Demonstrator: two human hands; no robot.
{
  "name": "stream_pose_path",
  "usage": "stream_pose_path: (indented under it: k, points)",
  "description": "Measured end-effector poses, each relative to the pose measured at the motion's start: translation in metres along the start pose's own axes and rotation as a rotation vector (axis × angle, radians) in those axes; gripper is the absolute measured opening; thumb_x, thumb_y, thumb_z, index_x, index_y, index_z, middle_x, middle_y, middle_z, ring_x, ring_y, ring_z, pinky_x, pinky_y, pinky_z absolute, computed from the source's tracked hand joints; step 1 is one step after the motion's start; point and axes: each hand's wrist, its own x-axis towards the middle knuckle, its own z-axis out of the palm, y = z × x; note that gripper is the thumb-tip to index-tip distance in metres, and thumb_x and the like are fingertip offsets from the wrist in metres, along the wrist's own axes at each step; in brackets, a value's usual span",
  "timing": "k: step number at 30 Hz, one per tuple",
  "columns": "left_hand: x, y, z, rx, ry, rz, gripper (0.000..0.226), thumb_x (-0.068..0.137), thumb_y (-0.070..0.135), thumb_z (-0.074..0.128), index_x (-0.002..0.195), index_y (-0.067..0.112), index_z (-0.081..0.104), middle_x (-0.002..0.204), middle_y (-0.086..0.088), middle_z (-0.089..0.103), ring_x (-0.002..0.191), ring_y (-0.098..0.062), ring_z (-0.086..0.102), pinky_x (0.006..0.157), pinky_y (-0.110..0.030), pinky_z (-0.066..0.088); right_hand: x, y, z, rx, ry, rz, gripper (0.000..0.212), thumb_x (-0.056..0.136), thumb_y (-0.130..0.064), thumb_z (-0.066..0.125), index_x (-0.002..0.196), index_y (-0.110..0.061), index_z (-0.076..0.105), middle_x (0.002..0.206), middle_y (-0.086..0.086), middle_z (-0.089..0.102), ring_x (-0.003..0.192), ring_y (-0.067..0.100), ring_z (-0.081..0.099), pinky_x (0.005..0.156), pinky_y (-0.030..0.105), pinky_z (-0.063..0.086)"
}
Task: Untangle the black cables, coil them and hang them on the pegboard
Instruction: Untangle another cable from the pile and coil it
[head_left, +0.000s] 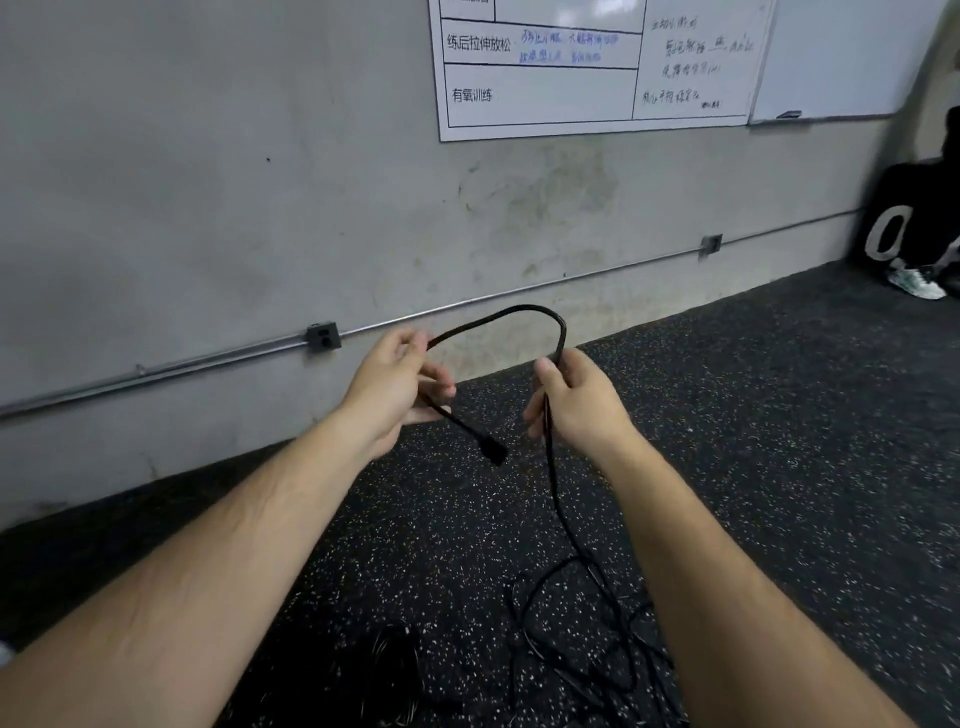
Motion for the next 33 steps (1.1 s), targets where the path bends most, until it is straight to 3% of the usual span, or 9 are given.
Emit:
stream_pose_path:
  k: [3, 7, 10, 13, 16, 22, 26, 30, 33]
  points:
    - [-0.003, -0.017, -0.006, -0.062, -0.031, -0.068, 0.021, 0.109, 0.031, 0.044, 0.118, 0.018, 0.056, 0.068, 0.004, 0.048, 0.059, -0.01, 0.049, 0.068, -0.043, 0.059, 0.0, -0.01, 0.008, 0.054, -0.002, -0.02, 0.021, 0.108, -0.038, 0.044, 0.119, -0.022, 0.05, 0.076, 0.004, 0.075, 0.065, 0.026, 0.074, 0.062, 0.043, 0.054]
    - [-0.02, -0.032, -0.014, -0.267, -0.033, -0.061, 0.025, 0.107, 0.005, 0.041, 0.124, 0.005, 0.06, 0.089, -0.008, 0.06, 0.078, -0.016, 0.057, 0.081, -0.043, 0.06, 0.0, -0.027, 0.014, 0.156, 0.002, -0.041, 0.019, 0.107, -0.034, 0.048, 0.12, -0.022, 0.055, 0.076, 0.004, 0.074, 0.067, 0.029, 0.074, 0.06, 0.043, 0.054]
    - [-0.03, -0.048, -0.022, -0.321, -0.025, -0.03, 0.031, 0.11, 0.02, 0.04, 0.136, 0.025, 0.057, 0.109, -0.016, 0.072, 0.101, -0.026, 0.07, 0.092, -0.048, 0.057, -0.001, -0.036, 0.021, 0.188, -0.021, -0.05, 0.017, 0.107, -0.034, 0.05, 0.115, -0.023, 0.059, 0.076, 0.002, 0.073, 0.07, 0.03, 0.075, 0.07, 0.055, 0.059]
    - [-0.028, -0.061, -0.029, -0.308, 0.022, -0.124, 0.03, 0.111, 0.033, 0.034, 0.136, 0.037, 0.051, 0.087, -0.011, 0.069, 0.099, -0.03, 0.075, 0.087, -0.064, 0.056, 0.0, -0.038, 0.027, 0.113, -0.098, -0.061, 0.016, 0.107, -0.031, 0.05, 0.109, -0.019, 0.061, 0.08, 0.003, 0.072, 0.072, 0.028, 0.075, 0.075, 0.058, 0.059]
    - [-0.015, -0.062, -0.041, -0.495, 0.117, -0.167, 0.021, 0.112, 0.022, 0.035, 0.127, 0.022, 0.049, 0.07, -0.003, 0.051, 0.076, -0.027, 0.072, 0.08, -0.066, 0.057, 0.006, -0.031, 0.03, -0.004, -0.213, -0.009, 0.017, 0.107, -0.025, 0.049, 0.112, -0.015, 0.062, 0.081, 0.005, 0.072, 0.07, 0.022, 0.072, 0.081, 0.055, 0.058]
    - [-0.003, -0.048, -0.063, -0.578, 0.122, -0.047, 0.028, 0.104, -0.008, 0.036, 0.131, -0.006, 0.045, 0.08, -0.011, 0.062, 0.071, -0.022, 0.068, 0.077, -0.043, 0.063, 0.008, -0.023, 0.04, -0.229, -0.167, -0.018, 0.037, 0.108, -0.042, 0.04, 0.14, -0.024, 0.046, 0.093, 0.002, 0.07, 0.073, 0.016, 0.066, 0.072, 0.034, 0.059]
    - [-0.015, -0.034, -0.054, -0.565, 0.075, 0.114, 0.021, 0.104, -0.007, 0.04, 0.12, -0.001, 0.052, 0.088, -0.011, 0.069, 0.081, -0.02, 0.07, 0.08, -0.036, 0.061, -0.008, -0.019, 0.061, -0.412, -0.373, -0.075, 0.048, 0.105, -0.051, 0.039, 0.146, -0.025, 0.043, 0.128, 0.001, 0.064, 0.107, 0.021, 0.065, 0.098, 0.042, 0.053]
    - [-0.024, -0.028, -0.048, -0.556, 0.019, 0.178, 0.018, 0.106, 0.008, 0.046, 0.123, 0.005, 0.053, 0.101, -0.011, 0.074, 0.096, -0.023, 0.07, 0.09, -0.04, 0.059, -0.013, -0.018, 0.092, -0.352, -0.45, -0.13, 0.017, 0.108, -0.02, 0.044, 0.115, -0.018, 0.06, 0.094, 0.001, 0.072, 0.074, 0.019, 0.072, 0.076, 0.042, 0.057]
    - [-0.03, -0.031, -0.045, -0.235, 0.116, 0.177, 0.036, 0.102, 0.044, 0.044, 0.123, 0.017, 0.056, 0.108, -0.003, 0.076, 0.103, -0.017, 0.07, 0.096, -0.043, 0.055, -0.01, -0.023, 0.097, -0.135, -0.377, -0.072, 0.022, 0.108, -0.011, 0.04, 0.103, -0.014, 0.061, 0.084, 0.005, 0.07, 0.063, 0.02, 0.07, 0.062, 0.037, 0.055]
